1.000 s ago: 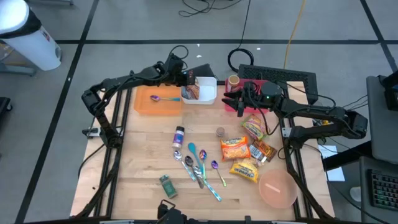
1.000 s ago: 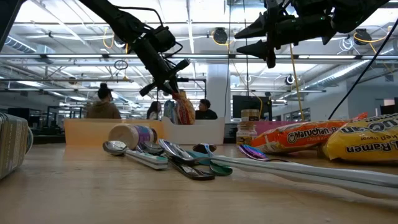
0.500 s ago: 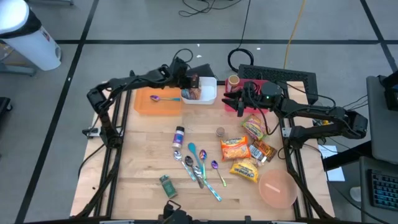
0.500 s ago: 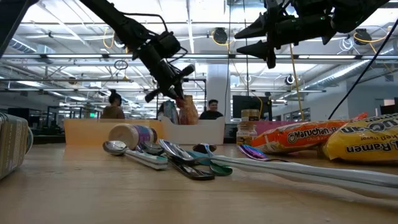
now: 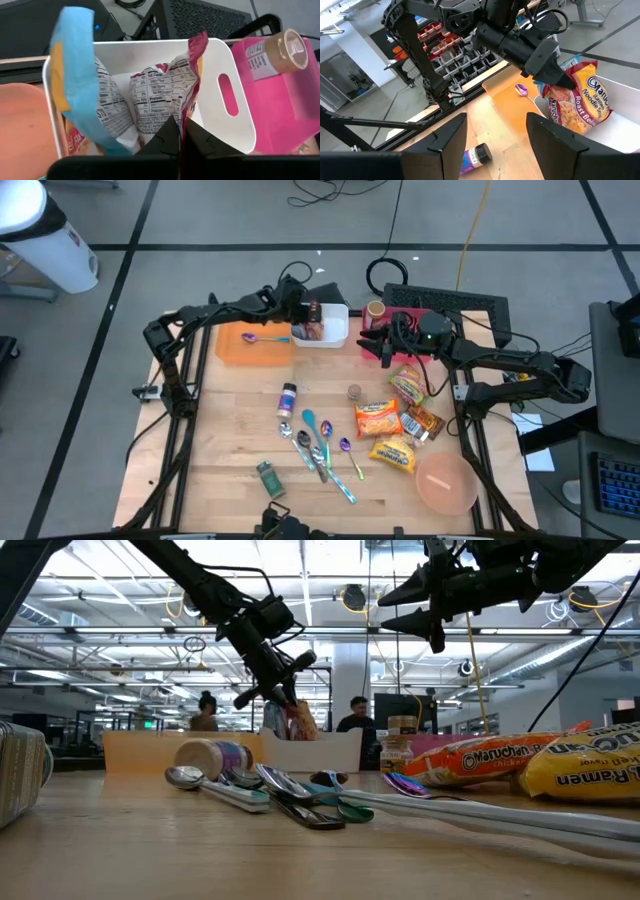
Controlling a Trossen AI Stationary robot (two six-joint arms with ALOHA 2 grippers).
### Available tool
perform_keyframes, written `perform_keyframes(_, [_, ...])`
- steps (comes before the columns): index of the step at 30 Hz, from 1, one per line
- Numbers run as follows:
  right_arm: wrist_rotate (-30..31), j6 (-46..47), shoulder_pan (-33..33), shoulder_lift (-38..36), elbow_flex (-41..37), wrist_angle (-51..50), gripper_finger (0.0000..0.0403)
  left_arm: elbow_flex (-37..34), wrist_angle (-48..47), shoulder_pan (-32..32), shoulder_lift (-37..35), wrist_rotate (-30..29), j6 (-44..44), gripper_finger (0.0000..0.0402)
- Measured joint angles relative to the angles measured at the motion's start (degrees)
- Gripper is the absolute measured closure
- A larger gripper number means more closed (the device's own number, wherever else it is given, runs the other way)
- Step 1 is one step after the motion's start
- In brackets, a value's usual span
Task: Pick & Place Food Item
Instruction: Put the red noodle pack into the white bin
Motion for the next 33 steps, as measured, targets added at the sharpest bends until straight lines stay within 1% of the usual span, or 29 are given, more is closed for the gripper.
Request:
perform_keyframes(8, [0.01, -0.13, 0.00, 0.00, 0.00, -0.26, 0.0206, 0.02, 1.65, 0.26, 0.00, -2.24, -0.68, 0.0382])
perform_keyframes(18, [-0.01, -0.13, 0.00, 0.00, 0.00, -0.62, 0.0206, 0.04, 1.89, 0.24, -0.02, -2.24, -0.67, 0.0380])
perform_keyframes(20, [-0.01, -0.15, 0.00, 0.00, 0.00, -0.62, 0.0206, 0.04, 1.84, 0.25, -0.02, -2.22, -0.45, 0.0374])
perform_keyframes(22, [-0.01, -0.15, 0.00, 0.00, 0.00, -0.62, 0.0206, 0.04, 1.72, 0.24, -0.02, -2.05, -0.47, 0.0361])
perform_keyframes(29, [-0.01, -0.14, 0.00, 0.00, 0.00, -0.78, 0.0206, 0.07, 3.02, 0.29, -0.04, -0.56, -0.23, 0.0292])
perform_keyframes(31, [-0.01, -0.13, 0.00, 0.00, 0.00, -0.78, 0.0206, 0.07, 5.03, 0.33, -0.04, 0.68, 0.45, 0.0278])
perform_keyframes(33, [-0.01, -0.13, 0.00, 0.00, 0.00, -0.78, 0.0206, 0.07, 8.02, 0.63, -0.04, 3.44, 1.36, 0.0267])
